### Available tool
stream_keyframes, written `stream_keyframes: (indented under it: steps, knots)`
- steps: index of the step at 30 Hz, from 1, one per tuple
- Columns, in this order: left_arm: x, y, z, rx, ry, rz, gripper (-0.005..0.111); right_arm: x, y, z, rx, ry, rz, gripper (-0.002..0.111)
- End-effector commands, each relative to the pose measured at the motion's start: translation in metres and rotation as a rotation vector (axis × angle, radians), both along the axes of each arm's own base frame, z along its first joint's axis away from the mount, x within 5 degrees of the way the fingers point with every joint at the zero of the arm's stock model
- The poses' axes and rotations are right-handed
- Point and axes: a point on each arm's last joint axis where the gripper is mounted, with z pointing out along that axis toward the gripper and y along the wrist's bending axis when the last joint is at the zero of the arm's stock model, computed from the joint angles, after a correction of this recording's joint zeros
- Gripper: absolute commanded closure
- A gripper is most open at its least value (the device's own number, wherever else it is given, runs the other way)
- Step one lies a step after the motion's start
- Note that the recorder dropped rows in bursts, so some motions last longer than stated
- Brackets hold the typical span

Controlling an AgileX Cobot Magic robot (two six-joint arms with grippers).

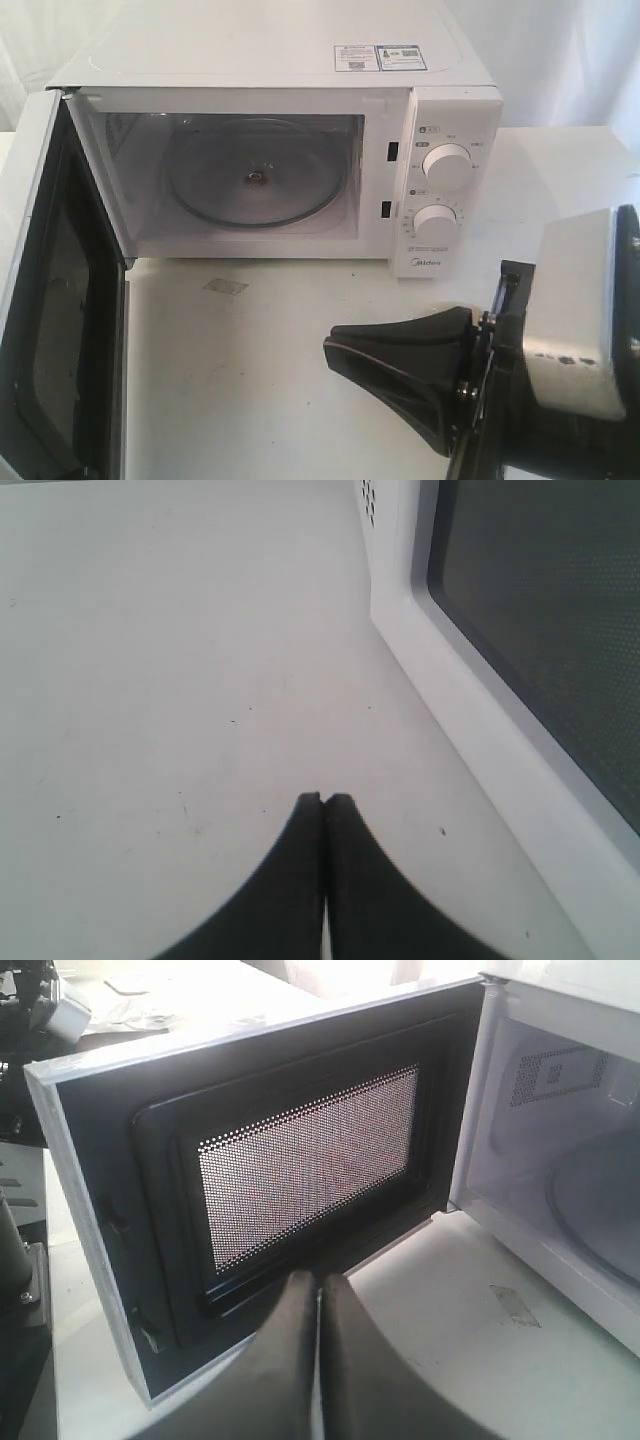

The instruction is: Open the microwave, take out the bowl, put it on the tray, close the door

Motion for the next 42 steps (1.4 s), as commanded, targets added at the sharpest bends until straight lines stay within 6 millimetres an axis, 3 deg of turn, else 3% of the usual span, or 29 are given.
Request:
stream_keyframes:
  steps: [1,8,11,14,16,20,24,29,31,34,39,42]
  knots:
    - [0.0,0.0,-0.001,-0.016,0.003,0.002,0.107,-0.003,-0.002,-0.008,-0.013,0.015,0.006,0.107]
    - [0.001,0.0,0.003,-0.057,-0.044,0.02,0.107,-0.004,-0.003,-0.01,-0.019,0.017,0.01,0.107]
    - [0.006,0.005,0.03,-0.264,-0.333,0.1,0.107,-0.004,-0.003,-0.01,-0.019,0.017,0.01,0.107]
    - [0.005,0.007,0.044,-0.388,-0.48,0.119,0.107,-0.004,-0.003,-0.01,-0.019,0.017,0.01,0.107]
    - [0.003,0.008,0.053,-0.388,-0.542,0.116,0.107,-0.004,-0.003,-0.01,-0.019,0.017,0.01,0.107]
    - [-0.005,0.006,0.091,-0.356,-0.57,0.089,0.107,-0.004,-0.003,-0.01,-0.019,0.017,0.01,0.107]
    - [-0.006,0.001,0.13,-0.323,-0.366,0.065,0.107,-0.004,-0.002,-0.009,-0.01,0.014,0.02,0.107]
    - [0.003,-0.006,0.141,-0.161,0.209,0.002,0.107,-0.005,-0.002,-0.009,-0.005,0.012,0.027,0.107]
    - [0.01,-0.007,0.142,-0.132,0.33,-0.014,0.107,-0.005,-0.002,-0.009,-0.005,0.012,0.027,0.107]
    - [0.024,-0.01,0.143,-0.162,0.375,-0.02,0.107,-0.005,-0.002,-0.009,-0.005,0.012,0.027,0.107]
    - [0.034,-0.02,0.152,-0.34,0.298,-0.065,0.107,-0.004,-0.002,-0.009,-0.009,0.013,0.021,0.107]
    - [0.037,-0.021,0.152,-0.271,0.264,-0.108,0.107,-0.004,-0.002,-0.009,-0.009,0.013,0.021,0.107]
